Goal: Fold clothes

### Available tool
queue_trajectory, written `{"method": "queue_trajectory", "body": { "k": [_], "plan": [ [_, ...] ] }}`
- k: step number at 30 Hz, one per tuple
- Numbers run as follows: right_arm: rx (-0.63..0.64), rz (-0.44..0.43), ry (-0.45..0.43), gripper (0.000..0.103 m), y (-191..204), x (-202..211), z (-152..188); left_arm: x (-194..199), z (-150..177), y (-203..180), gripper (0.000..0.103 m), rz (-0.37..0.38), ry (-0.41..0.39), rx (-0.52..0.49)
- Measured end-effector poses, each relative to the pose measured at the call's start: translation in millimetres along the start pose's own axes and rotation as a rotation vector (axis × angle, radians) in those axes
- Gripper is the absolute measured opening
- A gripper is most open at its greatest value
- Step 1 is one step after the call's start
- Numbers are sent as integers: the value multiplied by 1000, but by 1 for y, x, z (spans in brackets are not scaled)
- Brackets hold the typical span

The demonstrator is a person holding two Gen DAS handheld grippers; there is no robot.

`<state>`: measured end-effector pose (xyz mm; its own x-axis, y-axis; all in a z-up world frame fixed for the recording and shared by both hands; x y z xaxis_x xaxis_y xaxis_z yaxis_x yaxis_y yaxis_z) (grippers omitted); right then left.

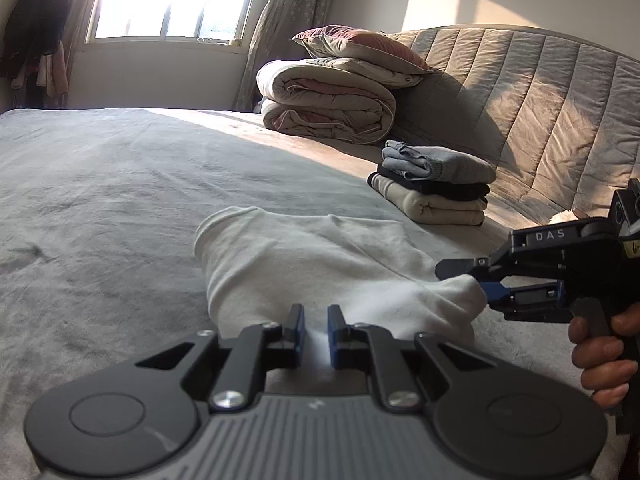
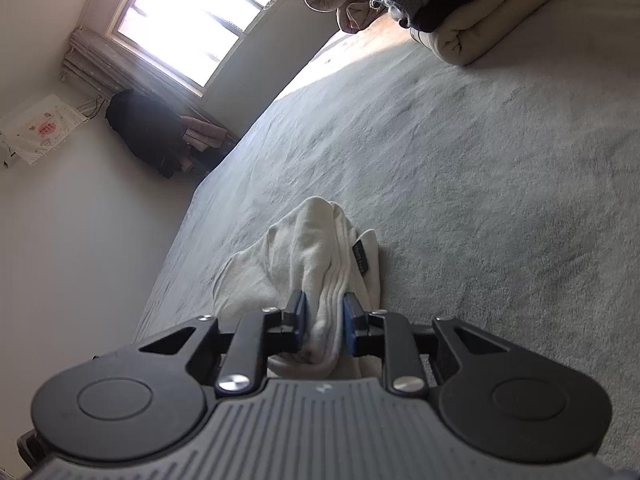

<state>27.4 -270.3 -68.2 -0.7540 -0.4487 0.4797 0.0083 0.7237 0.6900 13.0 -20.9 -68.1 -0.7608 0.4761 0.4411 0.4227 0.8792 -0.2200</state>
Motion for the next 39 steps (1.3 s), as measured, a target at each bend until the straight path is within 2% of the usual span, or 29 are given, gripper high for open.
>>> {"method": "queue_trajectory", "body": {
  "k": [3, 9, 11, 13, 15, 18, 24, 28, 29, 30, 32, 35, 39],
  "plan": [
    [57, 28, -10, 32, 8, 13, -1, 6, -7, 2, 11, 23, -26, 18],
    [170, 83, -29, 33, 23, 38, -2, -2, -1, -6, 11, 35, -10, -16],
    [59, 54, 10, 35, 12, 38, 4, -5, -1, -9, 11, 38, -9, -20],
    [-76, 17, 56, 44, -2, 37, 12, -8, -3, -9, 11, 51, -6, -3],
    [-211, -20, 103, 61, -16, 36, 19, -10, -2, -12, 11, 57, -3, 2],
    [-278, -45, 120, 74, -20, 27, 32, -15, 1, -19, 11, 62, 4, -17],
    [-262, -16, 42, 74, -1, 1, 42, -20, 9, -28, 11, 66, 7, -51],
    [-220, 43, -56, 74, 9, -11, 45, -18, 11, -26, 11, 76, 11, -52],
    [-227, 60, -89, 70, 8, -9, 46, -17, 11, -26, 11, 79, 12, -52],
    [-252, 67, -113, 60, 4, -7, 45, -17, 12, -25, 11, 84, 14, -49],
    [-310, 74, -152, 53, -7, -3, 42, -16, 13, -25, 11, 96, 18, -48],
    [-314, 76, -176, 50, -11, -1, 42, -15, 14, -26, 11, 103, 20, -57],
    [-413, 34, -167, 48, -27, 4, 35, -12, 15, -24, 11, 118, 25, -49]
  ]
}}
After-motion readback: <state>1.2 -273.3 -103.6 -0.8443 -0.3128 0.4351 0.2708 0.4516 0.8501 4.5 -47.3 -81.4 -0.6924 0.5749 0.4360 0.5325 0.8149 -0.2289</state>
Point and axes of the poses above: each gripper's, at about its wrist camera, not at the fingertips, and x roughly against the way its jaws point, y to its left, z to its underside, the point moved 4 cm from there along -x, roughly the way its jaws point, and after that the axes turned 2 degrees about z, right-handed, at the moved point
